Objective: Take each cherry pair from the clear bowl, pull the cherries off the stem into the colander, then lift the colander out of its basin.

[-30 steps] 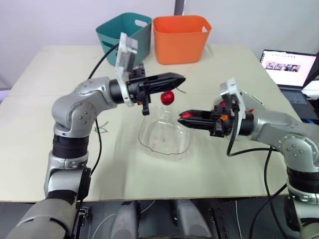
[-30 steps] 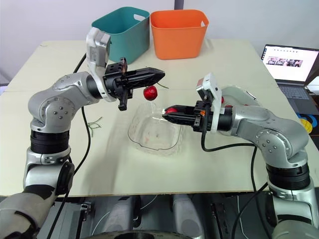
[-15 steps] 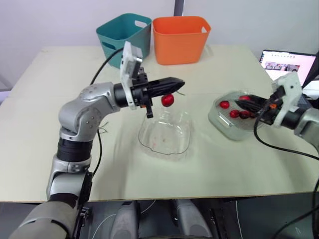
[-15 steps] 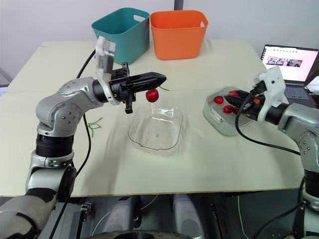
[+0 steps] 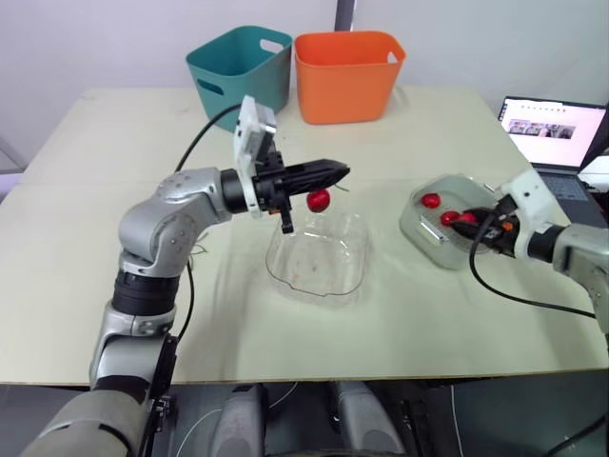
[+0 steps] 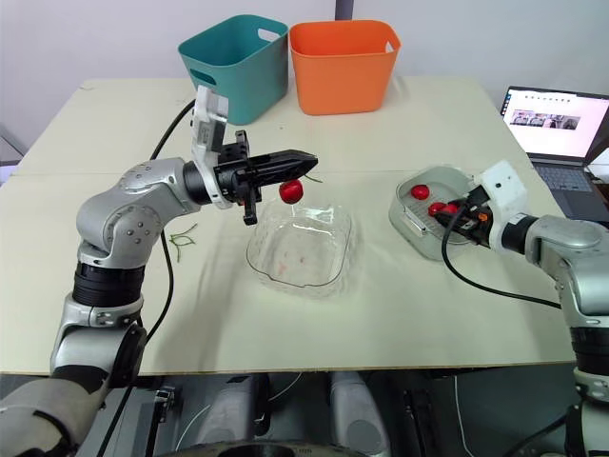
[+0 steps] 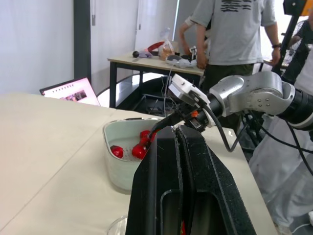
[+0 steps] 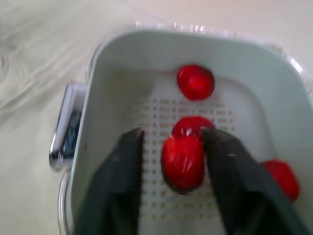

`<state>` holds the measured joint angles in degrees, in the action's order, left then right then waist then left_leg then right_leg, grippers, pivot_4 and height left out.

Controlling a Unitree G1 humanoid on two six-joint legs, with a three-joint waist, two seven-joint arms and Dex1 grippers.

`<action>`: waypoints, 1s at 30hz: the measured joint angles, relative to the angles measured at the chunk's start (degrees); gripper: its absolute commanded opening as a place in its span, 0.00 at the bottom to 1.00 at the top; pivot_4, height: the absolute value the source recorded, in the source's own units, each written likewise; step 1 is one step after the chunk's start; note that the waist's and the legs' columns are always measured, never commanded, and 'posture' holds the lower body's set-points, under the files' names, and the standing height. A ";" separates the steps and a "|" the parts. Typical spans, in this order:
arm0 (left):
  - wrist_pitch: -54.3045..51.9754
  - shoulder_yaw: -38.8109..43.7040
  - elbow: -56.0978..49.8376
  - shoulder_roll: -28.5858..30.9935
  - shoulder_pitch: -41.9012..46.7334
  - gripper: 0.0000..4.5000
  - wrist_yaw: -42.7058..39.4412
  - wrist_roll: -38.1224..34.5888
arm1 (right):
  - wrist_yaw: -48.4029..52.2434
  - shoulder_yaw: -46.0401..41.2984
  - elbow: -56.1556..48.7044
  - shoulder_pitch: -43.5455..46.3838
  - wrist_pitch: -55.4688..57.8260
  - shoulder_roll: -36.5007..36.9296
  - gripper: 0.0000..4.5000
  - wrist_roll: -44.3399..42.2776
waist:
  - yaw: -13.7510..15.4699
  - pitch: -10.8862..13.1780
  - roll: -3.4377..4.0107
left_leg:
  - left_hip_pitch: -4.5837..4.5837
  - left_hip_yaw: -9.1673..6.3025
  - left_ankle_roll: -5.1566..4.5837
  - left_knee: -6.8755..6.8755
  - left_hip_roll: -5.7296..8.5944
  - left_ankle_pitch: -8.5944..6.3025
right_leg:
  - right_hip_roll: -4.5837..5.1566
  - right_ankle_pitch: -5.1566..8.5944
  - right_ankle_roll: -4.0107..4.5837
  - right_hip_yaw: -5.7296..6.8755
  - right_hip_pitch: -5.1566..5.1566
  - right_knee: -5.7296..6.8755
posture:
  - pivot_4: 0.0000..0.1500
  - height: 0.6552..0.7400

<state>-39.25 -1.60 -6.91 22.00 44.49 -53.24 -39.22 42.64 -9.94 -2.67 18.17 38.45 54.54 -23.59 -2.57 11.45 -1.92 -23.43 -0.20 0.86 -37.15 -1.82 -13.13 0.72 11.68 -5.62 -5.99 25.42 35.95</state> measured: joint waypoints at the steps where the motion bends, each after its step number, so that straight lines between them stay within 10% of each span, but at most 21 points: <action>1: 0.00 0.00 0.00 0.00 0.00 0.00 -0.01 0.00 | 0.06 -0.13 0.00 0.11 -0.01 0.10 0.76 0.11 | -0.04 0.00 0.00 | 0.02 0.00 0.00 0.00 0.00 0.00 | 0.00 0.00 0.00 0.00 0.00 0.00 | 1.00 1.00; 13: -0.35 2.58 0.23 0.47 0.95 0.00 -0.12 -1.63 | 3.82 -7.21 -7.32 8.94 7.72 -2.76 1.00 -13.44 | -0.16 0.01 0.01 | 0.02 -0.03 0.00 0.02 -0.02 0.00 | -0.02 0.00 -0.01 0.01 0.00 0.02 | 1.00 1.00; 30: -4.15 4.49 -1.91 0.86 2.06 0.00 1.10 -6.59 | -7.30 1.36 -15.65 16.48 20.95 -26.92 1.00 -34.06 | -0.05 0.02 0.03 | -0.02 -0.06 0.00 0.01 -0.02 0.00 | 0.00 -0.06 0.08 0.05 -0.01 0.01 | 1.00 1.00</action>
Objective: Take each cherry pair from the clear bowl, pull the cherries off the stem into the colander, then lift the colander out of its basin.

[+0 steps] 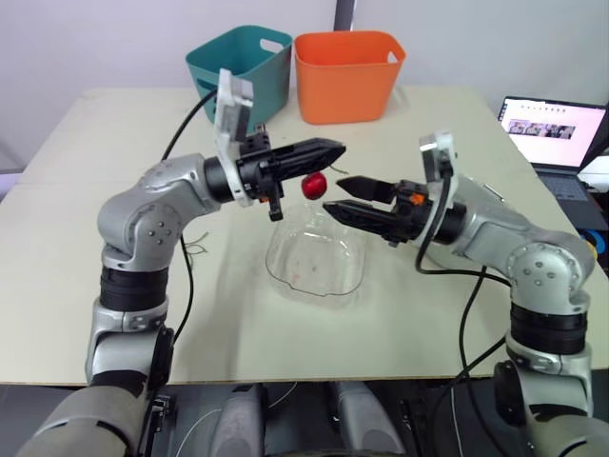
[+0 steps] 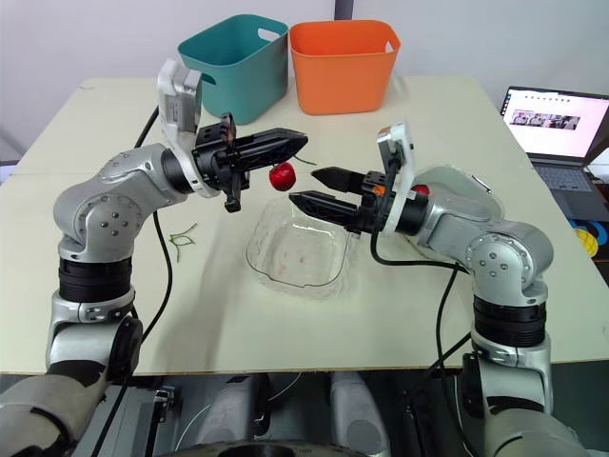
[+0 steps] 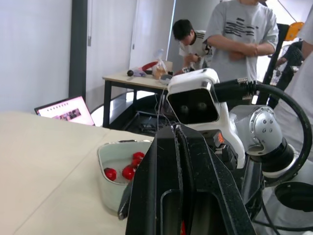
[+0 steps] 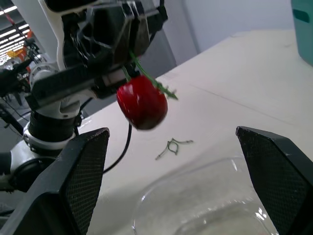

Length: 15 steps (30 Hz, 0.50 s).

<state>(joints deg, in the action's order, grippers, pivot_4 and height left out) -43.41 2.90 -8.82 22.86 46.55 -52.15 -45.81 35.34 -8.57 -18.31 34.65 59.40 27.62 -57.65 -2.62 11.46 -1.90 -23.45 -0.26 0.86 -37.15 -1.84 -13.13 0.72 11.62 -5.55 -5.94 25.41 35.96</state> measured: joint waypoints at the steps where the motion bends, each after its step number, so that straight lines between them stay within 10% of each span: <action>1: -0.02 -0.02 -0.11 -0.02 -0.01 0.00 0.00 0.01 | -0.56 0.49 0.00 0.01 0.01 -0.69 1.00 -0.04 | -0.02 0.00 0.00 | 0.00 0.00 0.00 0.00 0.00 0.00 | 0.00 0.00 0.00 0.00 0.00 0.00 | 1.00 1.00; 15: -0.04 -2.20 -0.67 -0.95 -1.01 0.00 0.08 0.10 | -2.87 3.80 -0.14 1.87 -0.28 -4.15 1.00 -1.17 | -0.12 0.00 0.00 | 0.00 -0.01 0.00 0.02 -0.01 0.00 | -0.01 0.01 -0.01 0.01 0.01 0.00 | 1.00 1.00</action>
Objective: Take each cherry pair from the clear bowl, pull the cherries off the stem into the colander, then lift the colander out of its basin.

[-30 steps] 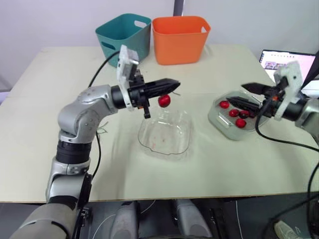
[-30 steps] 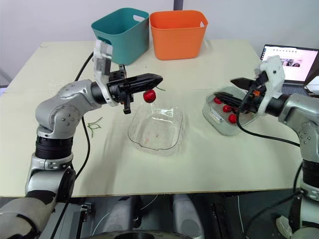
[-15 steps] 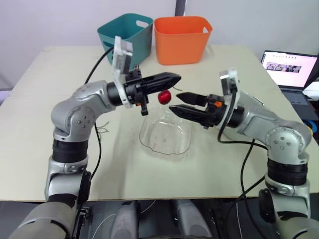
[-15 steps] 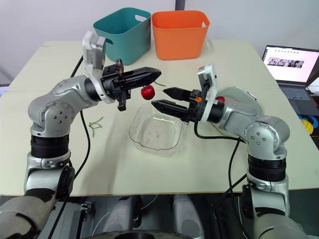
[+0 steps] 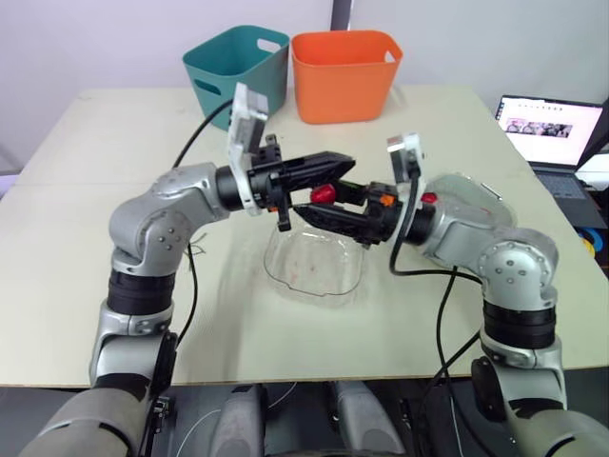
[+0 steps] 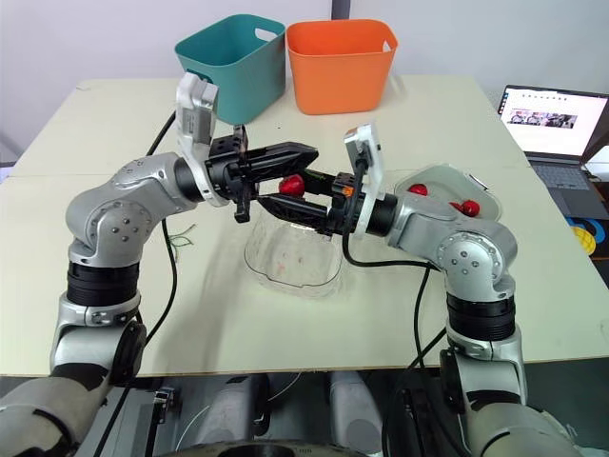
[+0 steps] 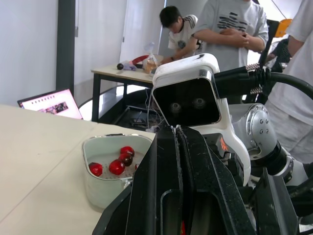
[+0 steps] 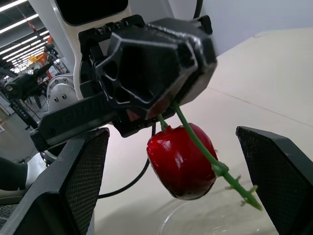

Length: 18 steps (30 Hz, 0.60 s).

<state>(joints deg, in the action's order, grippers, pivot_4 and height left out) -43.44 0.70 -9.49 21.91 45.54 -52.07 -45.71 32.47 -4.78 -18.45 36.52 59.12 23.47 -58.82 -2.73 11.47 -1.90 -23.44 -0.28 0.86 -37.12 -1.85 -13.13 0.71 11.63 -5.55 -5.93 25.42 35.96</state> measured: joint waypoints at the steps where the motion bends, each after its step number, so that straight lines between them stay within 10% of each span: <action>1: 0.00 0.01 0.00 0.00 0.00 0.00 0.00 0.01 | -0.07 0.05 0.00 0.00 -0.08 -0.08 1.00 0.01 | 0.00 0.00 0.00 | 0.00 0.00 0.00 0.00 0.00 0.00 | 0.00 0.00 0.00 0.00 0.00 0.00 | 1.00 1.00; 12: 0.03 0.05 0.09 0.00 0.01 0.00 -0.16 0.09 | -0.65 0.27 -0.40 -0.01 -0.61 -0.42 0.23 0.04 | -0.01 0.00 0.00 | 0.00 0.00 0.00 0.01 0.00 0.00 | 0.00 0.02 -0.02 0.00 0.00 -0.01 | 1.00 1.00; 18: 0.09 0.13 0.63 0.09 0.17 0.00 -0.10 0.12 | -0.40 1.19 -1.52 -0.92 -0.84 0.34 0.23 0.49 | -0.01 0.00 0.00 | 0.00 0.00 0.00 0.02 0.00 0.00 | 0.00 0.03 -0.03 0.00 0.00 -0.04 | 1.00 1.00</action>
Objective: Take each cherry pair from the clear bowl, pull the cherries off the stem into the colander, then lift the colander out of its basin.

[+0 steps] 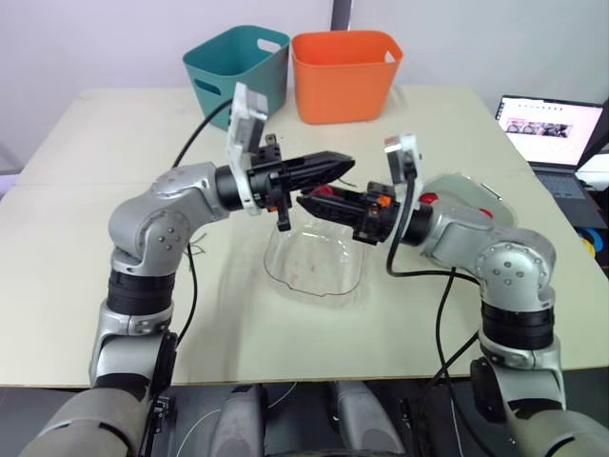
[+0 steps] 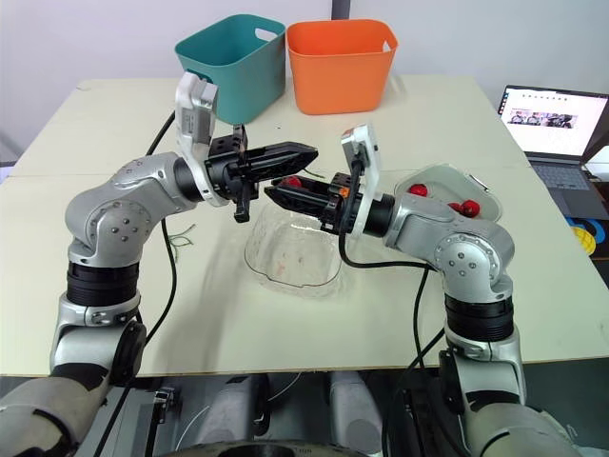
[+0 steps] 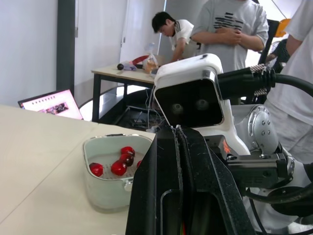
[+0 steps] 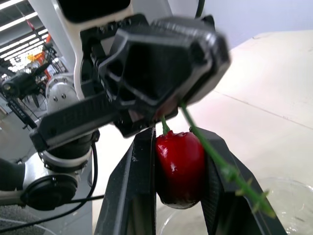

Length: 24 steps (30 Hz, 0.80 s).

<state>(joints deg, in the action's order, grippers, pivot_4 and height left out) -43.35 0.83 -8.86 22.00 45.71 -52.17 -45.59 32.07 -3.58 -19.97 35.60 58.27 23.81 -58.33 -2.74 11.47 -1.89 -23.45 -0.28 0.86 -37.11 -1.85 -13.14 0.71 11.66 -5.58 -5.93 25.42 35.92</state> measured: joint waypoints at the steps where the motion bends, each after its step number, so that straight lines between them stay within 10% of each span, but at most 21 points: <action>1: 0.00 0.00 0.23 0.01 0.13 0.00 0.02 0.00 | 0.12 0.12 -0.20 -0.23 -0.15 0.13 0.23 0.18 | 0.00 0.00 0.00 | 0.00 0.00 0.00 0.00 0.00 0.00 | 0.00 0.00 -0.01 0.00 0.00 -0.01 | 1.00 1.00; 16: 1.71 2.16 1.62 0.37 2.37 0.00 1.48 0.03 | 1.91 2.76 -2.51 -6.44 -1.62 5.91 0.23 4.09 | 0.04 0.00 0.00 | -0.02 0.01 0.00 0.02 0.00 0.00 | 0.01 0.02 -0.04 0.00 -0.01 -0.11 | 1.00 1.00; 24: 1.63 1.95 0.06 2.63 -0.86 0.00 1.49 0.57 | 4.30 -9.04 3.01 -9.93 -8.51 21.13 0.23 12.55 | 0.19 0.01 0.00 | -0.09 0.03 -0.03 0.08 0.01 -0.03 | 0.04 0.00 -0.03 -0.01 -0.13 -0.54 | 1.00 1.00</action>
<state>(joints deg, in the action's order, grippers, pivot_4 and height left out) -41.72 2.78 -8.80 24.63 44.85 -50.68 -45.03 36.37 -12.62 -16.96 25.66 49.76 44.94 -45.78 -2.55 11.47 -1.89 -23.53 -0.25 0.82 -37.03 -1.84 -13.16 0.75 11.66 -5.62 -5.94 25.29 35.38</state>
